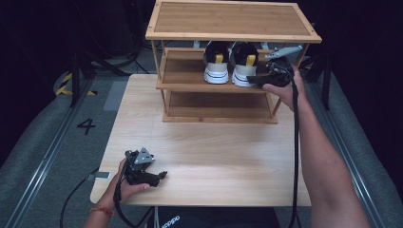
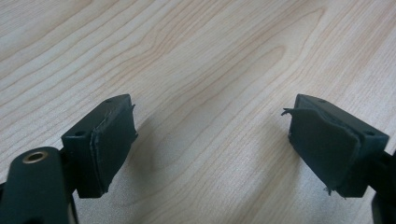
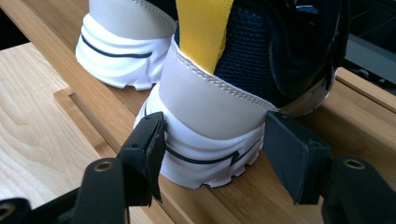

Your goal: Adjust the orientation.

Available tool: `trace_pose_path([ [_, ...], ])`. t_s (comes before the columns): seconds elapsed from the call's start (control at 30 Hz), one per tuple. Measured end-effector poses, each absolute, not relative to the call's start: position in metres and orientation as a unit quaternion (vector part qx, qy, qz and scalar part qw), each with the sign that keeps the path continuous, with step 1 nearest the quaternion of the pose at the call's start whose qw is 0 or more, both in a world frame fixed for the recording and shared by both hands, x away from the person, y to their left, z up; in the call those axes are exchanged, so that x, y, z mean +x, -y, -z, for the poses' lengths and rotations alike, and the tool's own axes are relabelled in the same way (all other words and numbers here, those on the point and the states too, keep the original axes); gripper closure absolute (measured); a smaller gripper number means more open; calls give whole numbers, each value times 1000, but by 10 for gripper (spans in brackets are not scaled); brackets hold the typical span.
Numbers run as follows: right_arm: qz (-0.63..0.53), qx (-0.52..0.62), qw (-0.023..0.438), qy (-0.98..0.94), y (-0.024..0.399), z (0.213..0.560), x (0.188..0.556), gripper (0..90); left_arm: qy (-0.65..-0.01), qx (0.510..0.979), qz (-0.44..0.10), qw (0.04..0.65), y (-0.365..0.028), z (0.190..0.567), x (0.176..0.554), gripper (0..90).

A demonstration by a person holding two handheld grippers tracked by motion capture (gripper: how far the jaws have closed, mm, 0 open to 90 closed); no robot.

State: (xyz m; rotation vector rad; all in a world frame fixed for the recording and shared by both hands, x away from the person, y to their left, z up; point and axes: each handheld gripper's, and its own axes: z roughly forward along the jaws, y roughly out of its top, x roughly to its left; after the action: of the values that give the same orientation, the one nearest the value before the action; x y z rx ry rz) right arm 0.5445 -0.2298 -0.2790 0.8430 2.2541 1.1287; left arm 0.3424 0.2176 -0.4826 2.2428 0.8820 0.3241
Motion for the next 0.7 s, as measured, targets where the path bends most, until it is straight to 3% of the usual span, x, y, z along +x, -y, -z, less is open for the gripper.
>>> trace_pose_path([
  [0.33, -390, 307, 249, -832, 222, 276, 548, 392, -339, 866, -124, 347, -218, 483, 343, 150],
  [0.7, -379, 296, 258, -838, 223, 271, 527, 368, -330, 870, -120, 346, -218, 482, 345, 149],
])
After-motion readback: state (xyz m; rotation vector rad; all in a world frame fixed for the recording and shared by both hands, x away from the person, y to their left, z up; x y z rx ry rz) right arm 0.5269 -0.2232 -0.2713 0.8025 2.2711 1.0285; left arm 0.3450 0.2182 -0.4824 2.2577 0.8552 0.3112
